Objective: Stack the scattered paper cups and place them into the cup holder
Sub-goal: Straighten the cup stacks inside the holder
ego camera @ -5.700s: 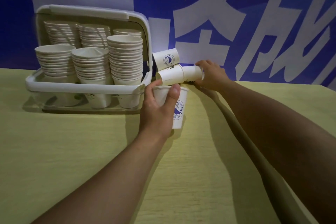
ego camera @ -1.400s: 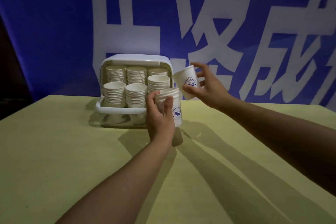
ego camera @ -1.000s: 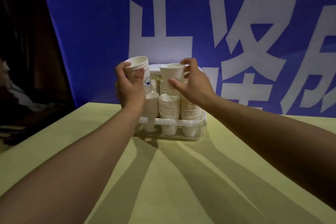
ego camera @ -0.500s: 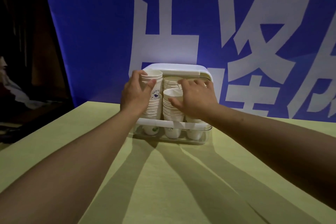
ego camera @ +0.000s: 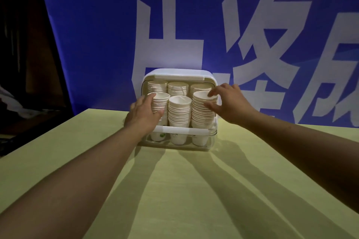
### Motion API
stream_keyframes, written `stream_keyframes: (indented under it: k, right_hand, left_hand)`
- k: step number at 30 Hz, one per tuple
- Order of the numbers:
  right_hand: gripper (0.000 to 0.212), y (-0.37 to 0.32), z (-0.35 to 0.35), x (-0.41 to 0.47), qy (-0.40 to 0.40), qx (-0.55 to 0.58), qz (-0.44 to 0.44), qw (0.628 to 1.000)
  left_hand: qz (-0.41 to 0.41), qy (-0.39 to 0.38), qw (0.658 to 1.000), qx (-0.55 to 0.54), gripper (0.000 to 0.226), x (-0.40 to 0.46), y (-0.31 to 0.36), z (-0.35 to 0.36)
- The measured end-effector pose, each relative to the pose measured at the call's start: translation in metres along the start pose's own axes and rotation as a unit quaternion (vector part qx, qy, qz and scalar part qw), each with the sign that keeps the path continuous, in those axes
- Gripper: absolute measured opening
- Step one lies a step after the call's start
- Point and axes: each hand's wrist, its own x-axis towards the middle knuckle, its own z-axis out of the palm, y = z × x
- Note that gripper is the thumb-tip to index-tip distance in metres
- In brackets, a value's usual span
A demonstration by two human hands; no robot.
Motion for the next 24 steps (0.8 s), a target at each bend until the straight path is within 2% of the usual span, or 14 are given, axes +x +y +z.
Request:
stream_keyframes:
  k: [2, 4, 6, 8, 10, 14, 17, 21, 24]
  right_hand:
    - [0.038, 0.005, -0.004, -0.002, -0.012, -0.013, -0.015, 1.000]
    - [0.034, 0.005, -0.008, -0.003, -0.011, -0.015, -0.039, 0.999]
    - [0.031, 0.003, -0.010, -0.001, -0.014, -0.020, -0.063, 0.998]
    - [0.029, 0.001, -0.012, 0.001, -0.017, -0.033, -0.083, 0.996]
    - [0.027, 0.001, -0.013, 0.002, -0.014, -0.041, -0.094, 0.995]
    - [0.025, 0.003, -0.014, 0.004, -0.016, -0.040, -0.104, 0.994]
    - [0.025, 0.007, -0.016, 0.004, -0.015, -0.036, -0.113, 0.993]
    - [0.023, 0.012, -0.014, 0.007, -0.012, -0.026, -0.109, 0.994]
    - [0.023, 0.011, -0.017, 0.014, 0.022, -0.017, -0.101, 0.994]
  left_hand:
    - [0.033, 0.073, 0.995, 0.065, 0.067, -0.011, 0.009, 0.003]
    - [0.093, 0.146, 0.983, 0.061, 0.060, -0.027, 0.023, 0.009]
    - [0.152, 0.156, 0.975, 0.039, 0.054, -0.043, 0.041, 0.019]
    - [0.176, 0.140, 0.974, 0.012, 0.055, -0.055, 0.061, 0.029]
    - [0.156, 0.120, 0.980, -0.020, 0.062, -0.062, 0.084, 0.037]
    - [0.028, 0.090, 0.994, -0.063, 0.083, -0.059, 0.127, 0.047]
    - [-0.038, 0.078, 0.991, -0.102, 0.086, -0.048, 0.146, 0.052]
    - [-0.050, 0.107, 0.988, -0.101, 0.084, -0.047, 0.148, 0.059]
    - [-0.040, 0.117, 0.987, -0.103, 0.083, -0.047, 0.144, 0.062]
